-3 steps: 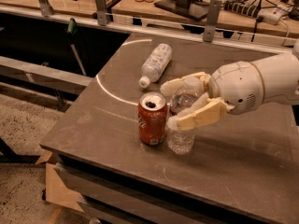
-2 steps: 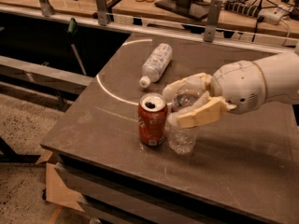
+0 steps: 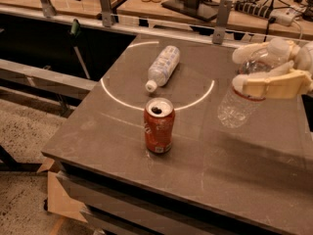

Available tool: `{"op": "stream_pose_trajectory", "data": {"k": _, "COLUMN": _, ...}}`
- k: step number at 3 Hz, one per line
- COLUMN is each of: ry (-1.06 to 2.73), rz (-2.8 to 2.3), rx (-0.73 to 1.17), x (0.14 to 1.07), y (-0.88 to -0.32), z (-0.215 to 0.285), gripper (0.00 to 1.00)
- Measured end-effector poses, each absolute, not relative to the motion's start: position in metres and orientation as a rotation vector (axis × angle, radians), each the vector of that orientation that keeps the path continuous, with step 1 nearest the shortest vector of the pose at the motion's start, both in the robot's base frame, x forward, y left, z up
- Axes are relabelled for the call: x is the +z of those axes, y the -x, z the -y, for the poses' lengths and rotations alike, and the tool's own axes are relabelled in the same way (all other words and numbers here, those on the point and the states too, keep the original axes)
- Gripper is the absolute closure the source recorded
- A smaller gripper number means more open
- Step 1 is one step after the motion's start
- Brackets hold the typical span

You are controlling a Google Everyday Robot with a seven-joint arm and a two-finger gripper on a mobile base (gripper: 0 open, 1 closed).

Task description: Pick water bottle

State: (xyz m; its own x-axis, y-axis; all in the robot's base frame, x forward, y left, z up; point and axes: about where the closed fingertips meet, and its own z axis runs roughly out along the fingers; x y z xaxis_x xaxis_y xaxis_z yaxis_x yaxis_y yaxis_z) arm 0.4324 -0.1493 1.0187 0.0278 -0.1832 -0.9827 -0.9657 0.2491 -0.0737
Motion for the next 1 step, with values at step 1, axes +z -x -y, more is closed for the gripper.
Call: {"op": "stream_pose_trajectory", "data": {"k": 1, "ry": 1.167, "rz": -1.406, "rx": 0.886, "x": 1.0216, "y": -0.4321, "z": 0.148, "gripper": 1.0}}
